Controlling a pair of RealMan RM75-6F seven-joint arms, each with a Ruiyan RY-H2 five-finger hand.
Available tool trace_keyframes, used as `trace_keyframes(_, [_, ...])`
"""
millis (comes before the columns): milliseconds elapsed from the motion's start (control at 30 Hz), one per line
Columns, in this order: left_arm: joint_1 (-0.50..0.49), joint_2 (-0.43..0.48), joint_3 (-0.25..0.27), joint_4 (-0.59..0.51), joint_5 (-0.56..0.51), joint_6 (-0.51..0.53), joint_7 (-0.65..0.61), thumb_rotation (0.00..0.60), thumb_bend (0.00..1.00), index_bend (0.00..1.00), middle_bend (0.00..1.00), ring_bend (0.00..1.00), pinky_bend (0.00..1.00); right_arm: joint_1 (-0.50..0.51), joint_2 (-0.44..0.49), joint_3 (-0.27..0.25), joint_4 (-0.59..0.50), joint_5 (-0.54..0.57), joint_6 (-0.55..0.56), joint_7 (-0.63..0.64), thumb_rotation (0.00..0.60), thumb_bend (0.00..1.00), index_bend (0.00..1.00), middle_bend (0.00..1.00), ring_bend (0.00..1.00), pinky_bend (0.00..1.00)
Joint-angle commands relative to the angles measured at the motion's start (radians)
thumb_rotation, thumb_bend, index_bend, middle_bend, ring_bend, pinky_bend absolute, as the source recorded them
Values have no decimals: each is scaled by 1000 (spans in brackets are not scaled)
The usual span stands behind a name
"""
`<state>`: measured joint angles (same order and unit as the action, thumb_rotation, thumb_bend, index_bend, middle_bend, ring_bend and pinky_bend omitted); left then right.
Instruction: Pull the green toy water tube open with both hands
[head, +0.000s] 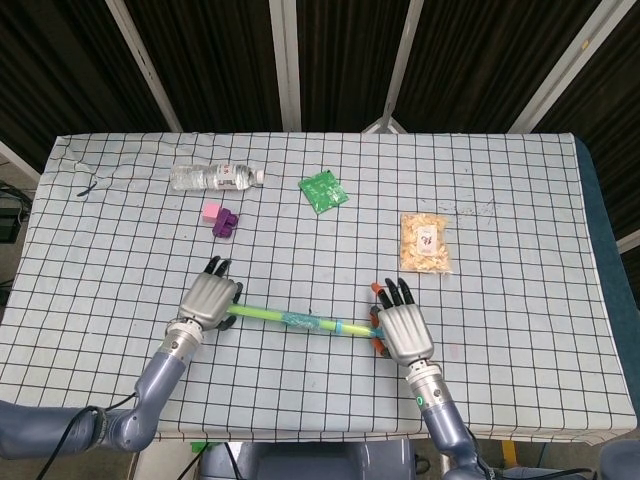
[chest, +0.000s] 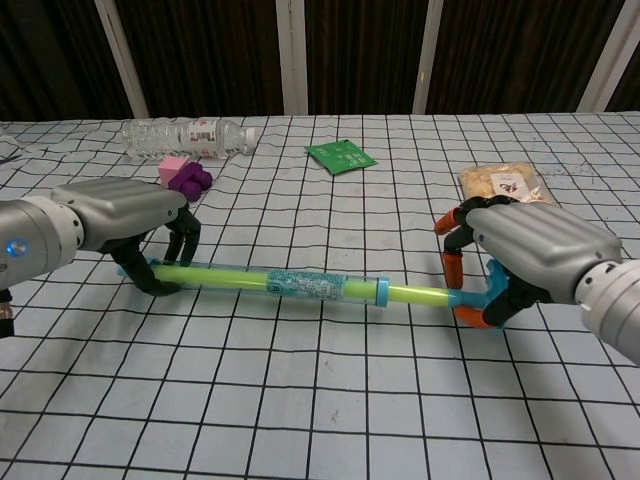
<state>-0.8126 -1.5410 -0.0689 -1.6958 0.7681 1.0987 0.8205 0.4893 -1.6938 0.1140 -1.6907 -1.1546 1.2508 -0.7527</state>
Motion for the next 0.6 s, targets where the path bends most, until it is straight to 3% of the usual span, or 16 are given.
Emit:
trace_keyframes(33, [5,23,5,-32,8,13,2,600,496,547,544,82,36,2,10,5,-14,-5,8,-8,600,385,638,192,0,0])
trace_keyframes(600, [56,173,42,-146,26,56,-32,600,497,552,552,83,36,-10,89,20,-90,7,41,-15,600,384,638,192,0,0])
